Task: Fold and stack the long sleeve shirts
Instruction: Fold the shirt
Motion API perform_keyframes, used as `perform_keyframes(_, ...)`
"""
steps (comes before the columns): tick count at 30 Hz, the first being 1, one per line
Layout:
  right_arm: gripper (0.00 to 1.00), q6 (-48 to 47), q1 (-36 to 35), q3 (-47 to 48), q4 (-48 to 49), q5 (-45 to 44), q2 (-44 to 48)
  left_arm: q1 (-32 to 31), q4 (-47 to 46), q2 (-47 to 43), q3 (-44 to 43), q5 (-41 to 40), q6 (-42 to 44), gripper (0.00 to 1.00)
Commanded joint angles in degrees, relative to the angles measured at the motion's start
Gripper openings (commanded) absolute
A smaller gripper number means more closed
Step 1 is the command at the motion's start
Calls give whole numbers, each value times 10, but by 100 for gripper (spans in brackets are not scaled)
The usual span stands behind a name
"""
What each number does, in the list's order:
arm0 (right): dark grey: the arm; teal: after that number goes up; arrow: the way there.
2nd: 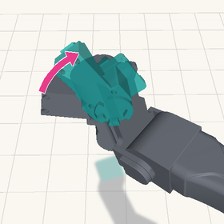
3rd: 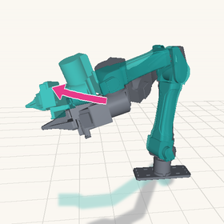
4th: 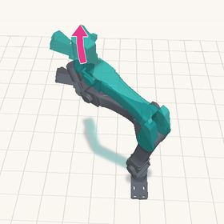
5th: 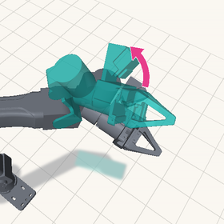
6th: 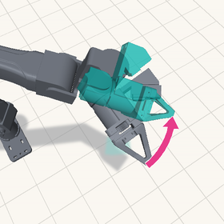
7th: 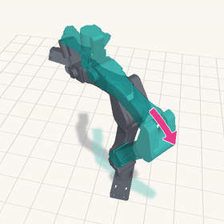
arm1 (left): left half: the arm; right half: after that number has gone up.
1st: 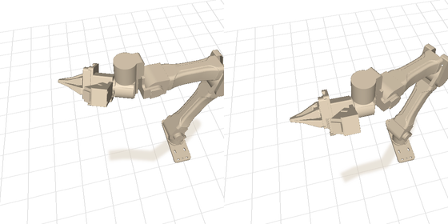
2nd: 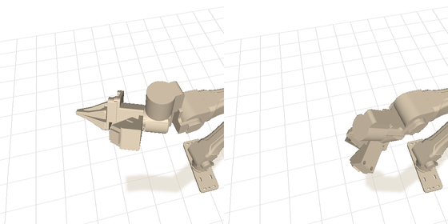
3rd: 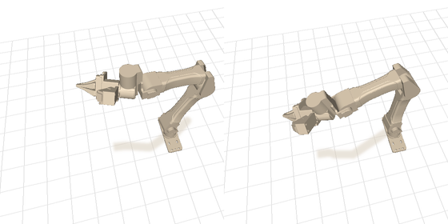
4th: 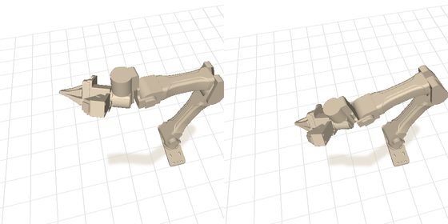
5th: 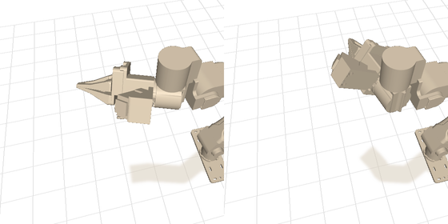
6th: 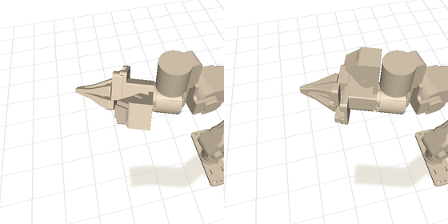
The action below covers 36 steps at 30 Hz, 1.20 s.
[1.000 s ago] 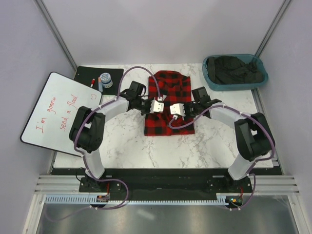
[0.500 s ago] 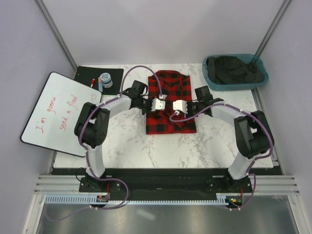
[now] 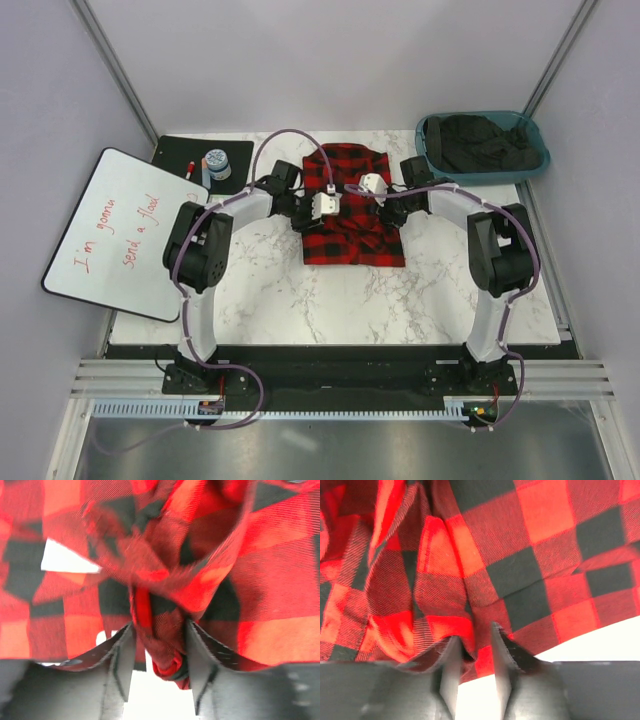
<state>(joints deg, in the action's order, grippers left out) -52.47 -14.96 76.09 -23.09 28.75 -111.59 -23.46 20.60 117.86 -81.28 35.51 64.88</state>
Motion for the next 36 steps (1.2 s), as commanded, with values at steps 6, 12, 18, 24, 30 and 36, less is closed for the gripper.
perform_keyframes(6, 51, 305, 71, 92, -78, 47, -10, 75, -76, -74, -40, -30, -326, 66)
perform_keyframes(12, 52, 484, 144, 64, -59, 88, 12, 96, -62, -166, 48, 8, -386, 66)
perform_keyframes(18, 27, 538, 133, -88, -24, 142, 97, 89, -55, -204, 99, 68, -422, 65)
perform_keyframes(24, 22, 621, 66, -129, 115, 133, 110, 85, -70, -181, 104, 62, -462, 64)
perform_keyframes(30, 28, 682, 14, -54, 198, 97, 21, 83, -72, -151, 89, 19, -495, 65)
perform_keyframes(36, 29, 716, 7, -20, 248, 53, -53, 77, -56, -88, 18, 6, -473, 66)
